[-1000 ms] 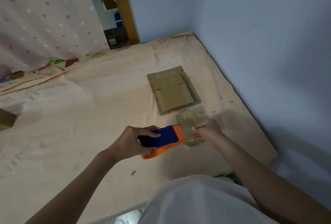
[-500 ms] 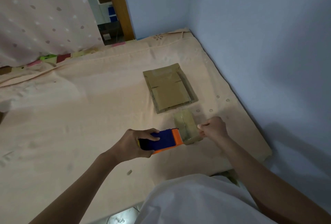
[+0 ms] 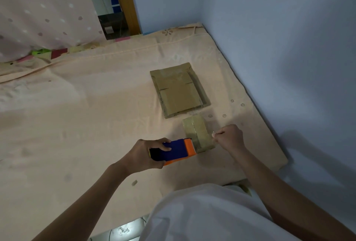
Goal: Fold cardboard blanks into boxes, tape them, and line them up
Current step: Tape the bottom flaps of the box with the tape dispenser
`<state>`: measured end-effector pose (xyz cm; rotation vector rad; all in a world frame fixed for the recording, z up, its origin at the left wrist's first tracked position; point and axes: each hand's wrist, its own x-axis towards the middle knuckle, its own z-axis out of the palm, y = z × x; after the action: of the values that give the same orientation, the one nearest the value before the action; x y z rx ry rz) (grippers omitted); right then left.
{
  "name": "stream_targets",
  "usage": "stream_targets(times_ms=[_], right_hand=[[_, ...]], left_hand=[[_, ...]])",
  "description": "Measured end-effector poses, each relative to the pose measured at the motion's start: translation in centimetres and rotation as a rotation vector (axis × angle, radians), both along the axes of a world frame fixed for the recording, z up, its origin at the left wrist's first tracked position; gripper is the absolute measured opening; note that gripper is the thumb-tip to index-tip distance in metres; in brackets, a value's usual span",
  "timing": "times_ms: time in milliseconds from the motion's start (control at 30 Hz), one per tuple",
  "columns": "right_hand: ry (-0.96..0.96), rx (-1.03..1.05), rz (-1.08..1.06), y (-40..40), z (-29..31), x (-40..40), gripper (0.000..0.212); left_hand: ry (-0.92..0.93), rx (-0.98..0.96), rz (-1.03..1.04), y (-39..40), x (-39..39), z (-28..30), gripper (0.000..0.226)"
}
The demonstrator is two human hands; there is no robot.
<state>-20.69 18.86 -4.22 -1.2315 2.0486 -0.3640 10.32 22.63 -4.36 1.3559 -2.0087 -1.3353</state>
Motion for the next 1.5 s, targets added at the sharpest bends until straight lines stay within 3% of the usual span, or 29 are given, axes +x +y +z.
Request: stream_targets(times_ms=[1500], right_hand=[[0.005, 0.025, -0.058, -0.3, -2.2, 0.1, 0.013]], left_hand=[[-0.066, -0.015, -0.054, -0.2, -0.3, -0.6, 0.042]])
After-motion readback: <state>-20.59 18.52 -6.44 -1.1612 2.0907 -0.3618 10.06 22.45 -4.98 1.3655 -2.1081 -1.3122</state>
